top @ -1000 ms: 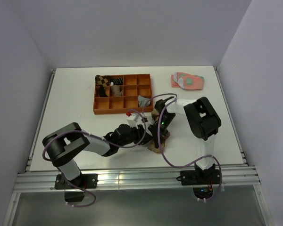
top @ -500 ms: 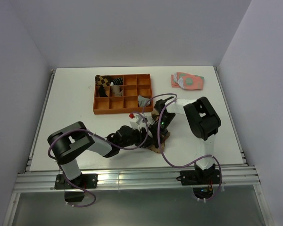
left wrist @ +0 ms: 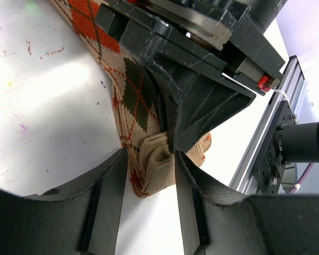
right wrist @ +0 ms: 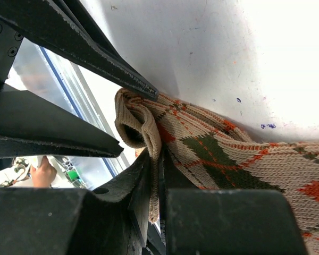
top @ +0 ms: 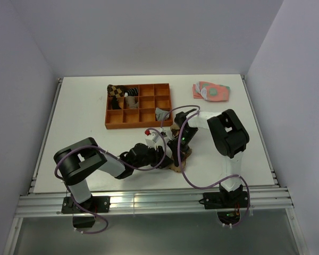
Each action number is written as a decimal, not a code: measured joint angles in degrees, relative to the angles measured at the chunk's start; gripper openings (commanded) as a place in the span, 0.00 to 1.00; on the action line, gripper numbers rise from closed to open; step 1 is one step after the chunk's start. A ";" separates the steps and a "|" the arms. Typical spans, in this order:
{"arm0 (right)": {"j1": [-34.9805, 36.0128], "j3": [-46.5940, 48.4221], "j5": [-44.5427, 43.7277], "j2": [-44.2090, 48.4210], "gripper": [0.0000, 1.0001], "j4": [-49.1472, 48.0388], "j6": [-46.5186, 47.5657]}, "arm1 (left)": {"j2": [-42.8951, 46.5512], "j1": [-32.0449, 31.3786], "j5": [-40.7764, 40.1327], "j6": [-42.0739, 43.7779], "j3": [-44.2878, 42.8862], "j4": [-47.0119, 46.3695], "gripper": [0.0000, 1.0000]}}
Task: Roll the socks
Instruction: Roll the sock at the center of the board.
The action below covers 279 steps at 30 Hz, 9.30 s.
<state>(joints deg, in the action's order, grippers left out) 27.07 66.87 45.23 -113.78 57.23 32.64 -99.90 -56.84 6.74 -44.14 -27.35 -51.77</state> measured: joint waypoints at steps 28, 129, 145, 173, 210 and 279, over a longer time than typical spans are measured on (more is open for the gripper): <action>-0.11 -1.57 -7.58 7.91 0.47 -6.58 -4.94 | -1.40 -2.08 -9.81 -2.78 -9.94 18.23 0.00; -3.41 -38.53 -27.78 45.27 0.39 -38.16 19.69 | -18.27 2.56 3.32 -16.65 -45.68 51.65 0.00; -10.97 -26.18 -15.96 34.38 0.15 -22.97 22.18 | -11.41 2.36 2.21 -21.73 -34.53 41.62 0.09; -24.50 -0.33 -3.82 -1.73 0.13 15.26 28.74 | -8.39 -2.45 -2.43 1.60 -28.20 18.16 0.44; -26.23 1.81 -4.09 -4.63 0.09 17.90 26.91 | -19.98 -2.54 9.60 7.67 -34.29 16.92 0.31; -13.84 1.62 -34.60 7.41 0.24 -13.20 -4.72 | -18.84 -4.81 5.07 4.35 -40.72 27.28 0.00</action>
<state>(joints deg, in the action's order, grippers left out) 13.23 68.49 10.63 -106.37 44.03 27.92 -118.74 -61.65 11.81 -39.79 -68.07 -24.49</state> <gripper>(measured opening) 0.241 0.109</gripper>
